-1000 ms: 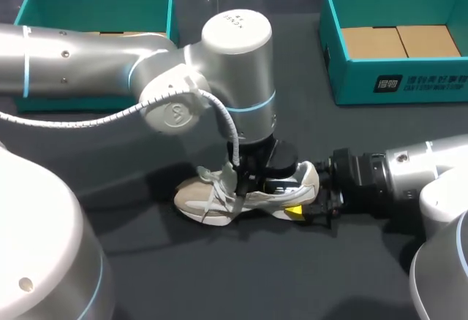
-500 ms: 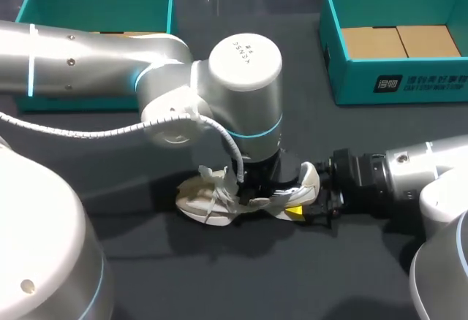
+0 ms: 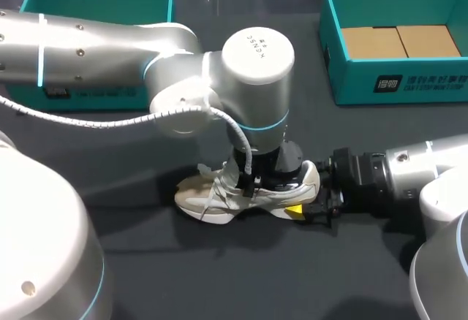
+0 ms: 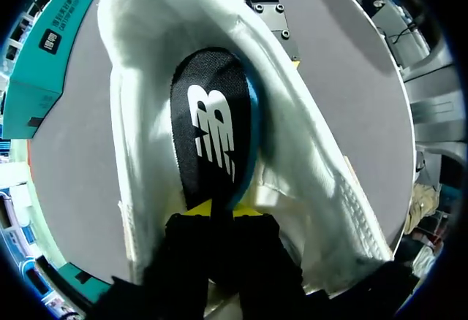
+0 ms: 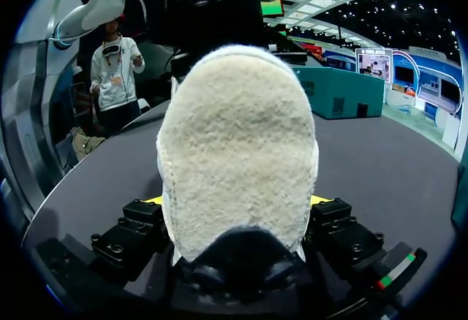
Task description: Take the shoe out of the shoebox, open the shoe tongue, remove and reinsert the insole, then place the shoe into the shoebox
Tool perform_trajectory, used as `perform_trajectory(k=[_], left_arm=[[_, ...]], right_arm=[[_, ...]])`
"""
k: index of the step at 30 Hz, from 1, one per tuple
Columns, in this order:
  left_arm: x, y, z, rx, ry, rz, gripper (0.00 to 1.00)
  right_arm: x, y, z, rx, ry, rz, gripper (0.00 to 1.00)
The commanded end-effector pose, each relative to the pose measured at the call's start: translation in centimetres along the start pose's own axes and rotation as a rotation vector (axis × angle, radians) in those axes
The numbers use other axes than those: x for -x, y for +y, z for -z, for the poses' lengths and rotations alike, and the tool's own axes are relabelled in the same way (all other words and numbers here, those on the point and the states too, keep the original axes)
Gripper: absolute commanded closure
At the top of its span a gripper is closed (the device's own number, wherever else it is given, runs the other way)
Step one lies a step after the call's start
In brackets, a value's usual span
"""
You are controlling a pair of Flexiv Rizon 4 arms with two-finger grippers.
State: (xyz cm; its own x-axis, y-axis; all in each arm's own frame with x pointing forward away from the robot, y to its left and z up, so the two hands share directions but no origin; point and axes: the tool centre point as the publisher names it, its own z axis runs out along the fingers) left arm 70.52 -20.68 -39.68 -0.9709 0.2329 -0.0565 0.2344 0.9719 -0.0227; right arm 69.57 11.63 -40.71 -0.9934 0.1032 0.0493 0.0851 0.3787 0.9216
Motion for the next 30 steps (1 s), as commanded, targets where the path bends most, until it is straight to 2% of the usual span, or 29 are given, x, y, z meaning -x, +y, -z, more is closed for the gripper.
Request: perform_trajectory(k=[1, 8, 15, 23, 30], left_arm=[[0.1, 1.9, -1.3, -0.120, 0.015, 0.010, 1.00], [-0.9, 2.6, 1.7, -0.326, 0.075, 0.042, 1.00], [-1.2, 2.7, 4.2, -0.454, 0.073, 0.049, 1.00], [-2.0, 1.5, 6.1, -0.533, 0.034, 0.026, 1.00], [-1.2, -0.9, 6.6, -0.523, -0.015, 0.010, 1.00]], right_arm=[[-0.1, 0.2, 0.0, -0.004, 0.001, 0.000, 1.00], [-0.1, 0.2, 0.0, -0.004, 0.001, 0.000, 1.00], [-0.1, 0.2, 0.0, -0.004, 0.001, 0.000, 1.00], [-0.1, 0.2, 0.0, -0.004, 0.001, 0.000, 1.00], [-0.1, 0.2, 0.0, -0.004, 0.001, 0.000, 1.00]])
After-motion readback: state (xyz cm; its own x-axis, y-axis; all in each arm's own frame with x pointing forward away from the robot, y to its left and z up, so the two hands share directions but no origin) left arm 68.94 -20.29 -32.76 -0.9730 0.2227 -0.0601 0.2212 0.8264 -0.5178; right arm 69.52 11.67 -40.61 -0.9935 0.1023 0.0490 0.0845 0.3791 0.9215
